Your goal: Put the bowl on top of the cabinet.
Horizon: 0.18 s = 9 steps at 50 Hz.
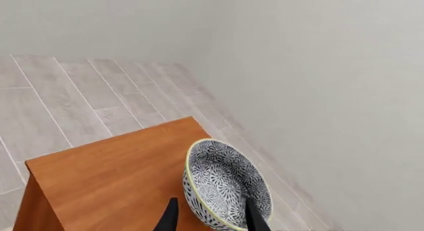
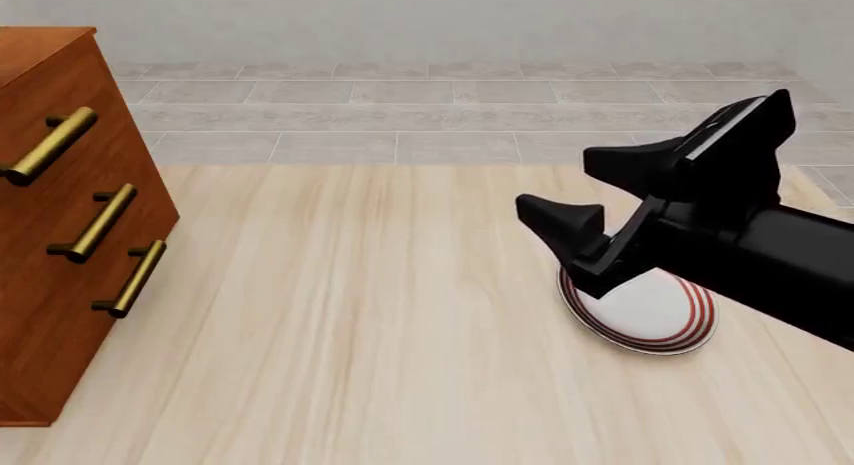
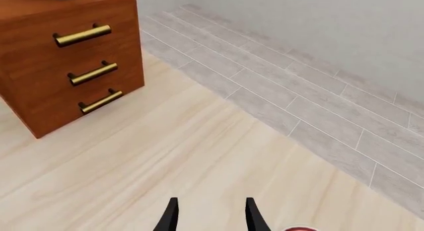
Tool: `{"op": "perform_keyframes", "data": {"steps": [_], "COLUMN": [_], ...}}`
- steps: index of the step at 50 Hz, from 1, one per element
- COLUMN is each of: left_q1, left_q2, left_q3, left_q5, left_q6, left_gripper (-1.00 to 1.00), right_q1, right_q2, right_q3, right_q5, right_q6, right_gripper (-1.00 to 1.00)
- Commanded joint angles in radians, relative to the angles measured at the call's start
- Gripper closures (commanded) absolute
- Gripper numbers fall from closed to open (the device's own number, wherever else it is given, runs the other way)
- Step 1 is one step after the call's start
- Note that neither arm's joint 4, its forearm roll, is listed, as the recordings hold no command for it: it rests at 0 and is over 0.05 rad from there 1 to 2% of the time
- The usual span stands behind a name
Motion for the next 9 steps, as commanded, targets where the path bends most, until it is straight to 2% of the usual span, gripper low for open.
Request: {"op": "perform_keyframes", "data": {"steps": [1, 9], "left_q1": [-0.046, -0.073], "left_q2": [-0.092, -0.143], "left_q3": [0.018, 0.014], "left_q5": [0.028, 0.055], "left_q6": [0.007, 0.020], "left_gripper": [-1.00, -1.00], "right_q1": [-0.001, 0.000], "right_q2": [-0.001, -0.001], "right_q3": [0.001, 0.002], "right_q5": [0.001, 0.001], "right_q6": [-0.001, -0.003], "right_gripper": [-1.00, -1.00]}}
